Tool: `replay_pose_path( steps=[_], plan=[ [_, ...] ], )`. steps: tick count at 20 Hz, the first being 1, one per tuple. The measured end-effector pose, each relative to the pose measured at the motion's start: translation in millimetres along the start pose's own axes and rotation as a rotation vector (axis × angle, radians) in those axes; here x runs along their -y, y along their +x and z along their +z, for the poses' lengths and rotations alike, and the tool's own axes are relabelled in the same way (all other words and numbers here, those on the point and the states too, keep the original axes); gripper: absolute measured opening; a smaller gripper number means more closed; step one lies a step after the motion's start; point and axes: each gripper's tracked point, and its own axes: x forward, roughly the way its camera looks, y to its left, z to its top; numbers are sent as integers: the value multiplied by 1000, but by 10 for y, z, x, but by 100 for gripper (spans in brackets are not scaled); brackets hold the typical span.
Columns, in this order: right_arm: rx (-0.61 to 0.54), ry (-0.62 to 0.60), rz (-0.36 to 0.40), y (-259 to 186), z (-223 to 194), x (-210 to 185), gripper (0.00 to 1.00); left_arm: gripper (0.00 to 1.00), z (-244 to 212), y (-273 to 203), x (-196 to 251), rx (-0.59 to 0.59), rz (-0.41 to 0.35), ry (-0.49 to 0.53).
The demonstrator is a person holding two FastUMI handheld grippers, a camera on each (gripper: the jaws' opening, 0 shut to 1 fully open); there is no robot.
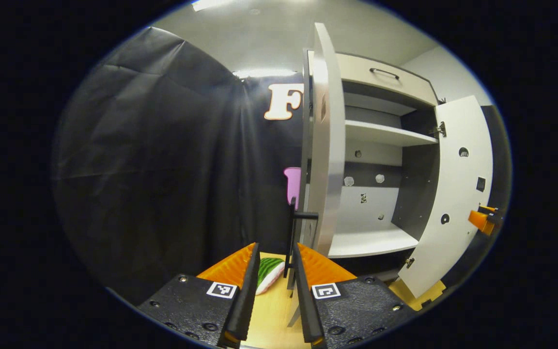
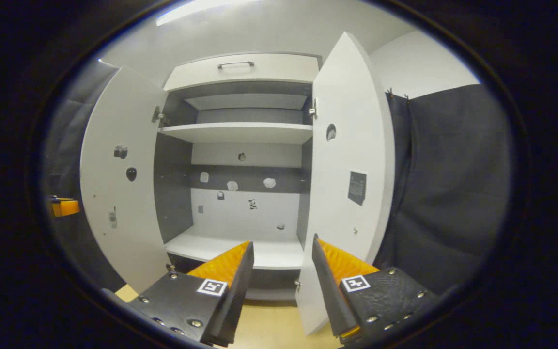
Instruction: Open the right door of the double-door shoe cabinet with the right hand, and open the left door with the left hand.
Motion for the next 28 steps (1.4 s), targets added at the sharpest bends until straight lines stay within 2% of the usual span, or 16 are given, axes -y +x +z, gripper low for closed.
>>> replay_pose_path(
  steps=[1, 6, 9, 10, 12, 14, 15, 17, 18, 19, 21, 22, 23, 26, 27, 28],
  plan=[
    [4, -5, 13, 28, 20, -57, 71, 42, 116, -47, 91, 22, -14, 19],
    [33, -32, 68, 81, 171, -327, 75, 42, 551, -114, 653, 125, -122, 53],
    [59, 12, 86, 67, 326, -440, 75, 42, 642, -76, 1021, 152, -207, 25],
    [69, 23, 85, 64, 389, -444, 72, 42, 646, -51, 1157, 156, -238, 22],
    [88, 46, 72, 43, 525, -408, 76, 42, 631, 25, 1363, 154, -277, 18],
    [101, 81, 66, 28, 636, -388, 73, 42, 606, 105, 1575, 145, -318, 10],
    [106, 96, 67, 20, 670, -375, 76, 42, 564, 141, 1639, 142, -331, 10],
    [116, 117, 49, 13, 714, -302, 94, 42, 517, 222, 1800, 131, -350, 17],
    [119, 122, 39, 2, 727, -255, 96, 49, 498, 259, 1839, 127, -348, 21],
    [123, 128, 35, -4, 744, -240, 92, 49, 470, 292, 1892, 121, -356, 23],
    [128, 141, 25, -32, 761, -192, 92, 51, 414, 309, 1993, 108, -372, 15],
    [132, 142, 25, -44, 770, -186, 96, 55, 386, 336, 2018, 103, -374, 10],
    [134, 142, 26, -52, 776, -186, 100, 69, 378, 351, 2048, 101, -377, 5],
    [135, 139, 26, -72, 775, -186, 96, 87, 395, 387, 2048, 118, -352, 2],
    [135, 139, 29, -65, 768, -202, 96, 98, 406, 413, 2018, 128, -333, 9],
    [138, 140, 34, -68, 775, -217, 96, 99, 409, 406, 2012, 135, -322, 14]
  ],
)
